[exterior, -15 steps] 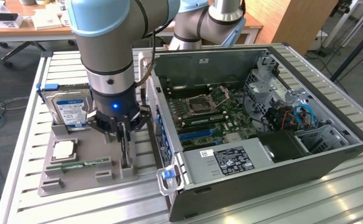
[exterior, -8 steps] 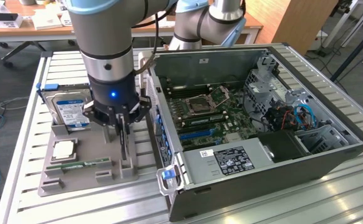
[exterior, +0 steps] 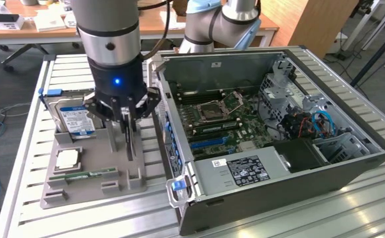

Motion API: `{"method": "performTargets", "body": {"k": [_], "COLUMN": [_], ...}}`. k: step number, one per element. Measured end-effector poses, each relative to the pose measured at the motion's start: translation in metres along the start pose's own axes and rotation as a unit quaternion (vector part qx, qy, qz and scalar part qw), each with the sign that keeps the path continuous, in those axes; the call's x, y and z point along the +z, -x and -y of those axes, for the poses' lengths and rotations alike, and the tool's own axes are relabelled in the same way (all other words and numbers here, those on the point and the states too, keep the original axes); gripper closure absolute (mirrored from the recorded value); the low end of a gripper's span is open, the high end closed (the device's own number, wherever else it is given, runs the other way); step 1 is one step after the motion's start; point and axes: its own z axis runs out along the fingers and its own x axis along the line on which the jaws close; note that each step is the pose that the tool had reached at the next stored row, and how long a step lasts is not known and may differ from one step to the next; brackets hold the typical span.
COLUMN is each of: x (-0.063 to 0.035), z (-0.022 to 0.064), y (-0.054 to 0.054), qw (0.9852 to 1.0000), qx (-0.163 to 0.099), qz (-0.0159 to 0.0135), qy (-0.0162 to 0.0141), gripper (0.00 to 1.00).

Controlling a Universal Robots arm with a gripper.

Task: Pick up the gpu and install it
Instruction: 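Pick up the gpu and move the gpu toward the slot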

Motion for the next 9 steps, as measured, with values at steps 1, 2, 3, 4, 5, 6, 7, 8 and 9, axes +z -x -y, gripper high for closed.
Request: {"method": "performTargets", "body": {"k": [1, 2, 3, 4, 5, 6, 7, 8, 9], "x": [-0.0045, -0.0091, -0.0135, -0.0182, -0.0228, -0.0273, -0.0317, -0.0362, -0.0407], "z": [-0.0002, -0.0004, -0.0005, -0.0008, -0.0009, -0.0011, -0.0013, -0.0015, -0.0017], "y": [0.000, 0.000, 0.000, 0.000, 0.001, 0.001, 0.001, 0.001, 0.001], "qw": [1.0000, 1.0000, 1.0000, 1.0000, 1.0000, 1.0000, 1.0000, 1.0000, 1.0000], "qx": [0.000, 0.000, 0.000, 0.000, 0.000, 0.000, 0.000, 0.000, 0.000], "qz": [0.0000, -0.0001, 0.0000, 0.0000, 0.0000, 0.0000, 0.0000, 0.0000, 0.0000], "qy": [-0.0001, -0.0001, 0.0000, 0.0000, -0.0001, -0.0001, -0.0001, 0.0000, -0.0001], "gripper": [0.74, 0.74, 0.74, 0.74, 0.74, 0.74, 0.74, 0.74, 0.74]}}
